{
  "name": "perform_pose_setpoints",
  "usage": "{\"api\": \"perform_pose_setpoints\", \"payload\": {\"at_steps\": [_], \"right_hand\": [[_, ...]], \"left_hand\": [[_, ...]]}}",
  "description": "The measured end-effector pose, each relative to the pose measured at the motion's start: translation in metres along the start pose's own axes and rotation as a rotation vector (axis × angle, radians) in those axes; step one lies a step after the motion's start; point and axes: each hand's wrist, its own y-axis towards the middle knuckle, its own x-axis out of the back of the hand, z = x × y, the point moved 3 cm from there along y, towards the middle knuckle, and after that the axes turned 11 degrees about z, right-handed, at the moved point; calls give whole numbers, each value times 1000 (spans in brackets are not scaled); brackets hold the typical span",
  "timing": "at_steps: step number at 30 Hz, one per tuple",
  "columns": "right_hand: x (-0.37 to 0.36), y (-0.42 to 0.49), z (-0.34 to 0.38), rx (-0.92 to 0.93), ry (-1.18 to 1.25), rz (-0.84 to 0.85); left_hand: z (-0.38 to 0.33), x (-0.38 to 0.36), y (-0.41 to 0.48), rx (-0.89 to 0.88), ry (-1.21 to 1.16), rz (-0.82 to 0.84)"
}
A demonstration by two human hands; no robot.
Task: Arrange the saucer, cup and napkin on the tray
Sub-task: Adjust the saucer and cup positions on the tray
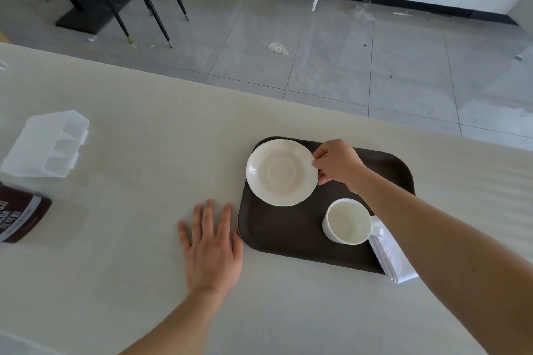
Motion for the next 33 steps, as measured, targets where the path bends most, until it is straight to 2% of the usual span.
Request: {"api": "perform_pose_setpoints", "payload": {"at_steps": [11, 33], "right_hand": [[0, 3, -3, -53, 189, 4], [-1, -1, -2, -80, 319, 85]], "left_hand": [[0, -1, 1, -8, -8, -14], [1, 0, 1, -18, -2, -13]]}}
